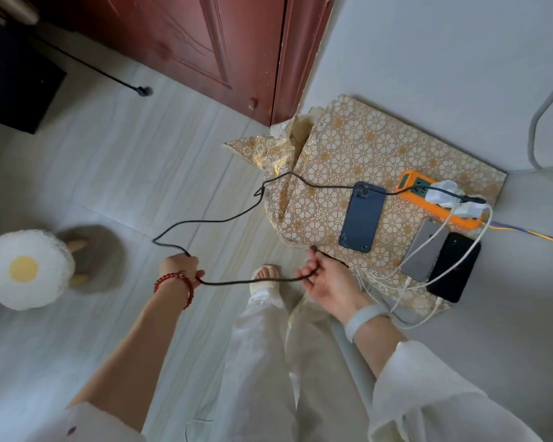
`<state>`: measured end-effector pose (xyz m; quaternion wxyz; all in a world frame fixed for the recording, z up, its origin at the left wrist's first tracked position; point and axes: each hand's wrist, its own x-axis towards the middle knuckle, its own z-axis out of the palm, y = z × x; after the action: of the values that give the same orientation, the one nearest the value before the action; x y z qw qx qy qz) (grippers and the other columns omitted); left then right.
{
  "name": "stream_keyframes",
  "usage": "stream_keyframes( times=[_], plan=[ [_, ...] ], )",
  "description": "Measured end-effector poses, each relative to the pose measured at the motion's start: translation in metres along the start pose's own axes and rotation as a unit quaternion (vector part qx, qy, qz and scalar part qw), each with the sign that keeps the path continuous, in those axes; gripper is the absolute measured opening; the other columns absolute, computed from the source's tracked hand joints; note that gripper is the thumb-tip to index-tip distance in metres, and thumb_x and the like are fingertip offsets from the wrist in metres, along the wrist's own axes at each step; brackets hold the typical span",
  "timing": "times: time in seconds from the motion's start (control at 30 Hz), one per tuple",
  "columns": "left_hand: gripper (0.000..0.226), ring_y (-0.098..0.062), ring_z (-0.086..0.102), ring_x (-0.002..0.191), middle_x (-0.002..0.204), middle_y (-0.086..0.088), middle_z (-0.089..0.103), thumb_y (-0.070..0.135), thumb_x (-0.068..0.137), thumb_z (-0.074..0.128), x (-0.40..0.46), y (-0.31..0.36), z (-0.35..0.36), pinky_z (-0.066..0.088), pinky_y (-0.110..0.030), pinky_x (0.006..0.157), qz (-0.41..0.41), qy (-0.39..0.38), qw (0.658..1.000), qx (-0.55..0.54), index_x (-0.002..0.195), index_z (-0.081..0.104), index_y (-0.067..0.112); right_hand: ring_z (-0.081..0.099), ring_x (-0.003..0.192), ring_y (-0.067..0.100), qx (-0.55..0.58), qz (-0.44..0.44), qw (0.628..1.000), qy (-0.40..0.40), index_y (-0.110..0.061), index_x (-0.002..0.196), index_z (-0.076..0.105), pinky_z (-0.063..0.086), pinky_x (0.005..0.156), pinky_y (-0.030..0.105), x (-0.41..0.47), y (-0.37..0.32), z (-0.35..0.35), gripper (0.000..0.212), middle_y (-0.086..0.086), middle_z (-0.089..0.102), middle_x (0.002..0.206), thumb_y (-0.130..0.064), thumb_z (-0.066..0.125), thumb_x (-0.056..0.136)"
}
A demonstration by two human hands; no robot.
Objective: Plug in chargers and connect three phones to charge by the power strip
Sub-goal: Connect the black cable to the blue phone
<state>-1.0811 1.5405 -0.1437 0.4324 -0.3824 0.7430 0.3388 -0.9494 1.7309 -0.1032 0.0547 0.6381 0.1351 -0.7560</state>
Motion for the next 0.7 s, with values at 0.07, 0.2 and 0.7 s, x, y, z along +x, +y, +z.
stream_keyframes(
  times=[0.07, 0.2, 0.7],
  plan=[
    [0.049, -0.036, 0.049, 0.112, 0.129, -0.022, 0.043, 0.016, 0.087, 0.049, -0.001, -0.002, 0.005, 0.041, -0.042, 0.1, 0.074, 0.056, 0.971, 0.219, 0.131, 0.037, 0.002, 0.053, 0.05, 0.017, -0.149, -0.026, 0.986, -0.071, -0.01, 0.081, 0.052, 0.05, 0.063, 0.031, -0.012, 0.01, -0.003, 0.018, 0.004, 0.049, 0.054, -0.011, 0.041, 0.095],
    [0.043, -0.036, 0.049, 0.116, 0.129, -0.022, 0.05, 0.03, 0.092, 0.043, -0.03, 0.005, 0.033, 0.041, -0.041, 0.1, 0.178, -0.021, 0.957, 0.227, 0.122, 0.049, 0.0, 0.058, 0.054, 0.015, -0.404, -0.104, 0.896, -0.155, -0.011, 0.084, 0.057, 0.051, 0.06, 0.024, -0.025, 0.021, -0.006, 0.016, 0.009, 0.057, 0.063, -0.005, 0.045, 0.093],
    [0.018, -0.006, 0.059, 0.059, 0.069, 0.006, 0.072, 0.014, 0.089, 0.052, -0.052, -0.027, 0.046, 0.048, -0.015, 0.06, 0.175, -0.412, 0.887, 0.112, 0.089, 0.07, 0.016, 0.06, 0.097, 0.02, -0.132, -0.019, 0.98, -0.149, -0.009, 0.109, 0.054, 0.05, 0.082, 0.034, 0.006, -0.02, -0.019, 0.025, 0.006, 0.064, 0.103, -0.027, 0.045, 0.094]
  ],
)
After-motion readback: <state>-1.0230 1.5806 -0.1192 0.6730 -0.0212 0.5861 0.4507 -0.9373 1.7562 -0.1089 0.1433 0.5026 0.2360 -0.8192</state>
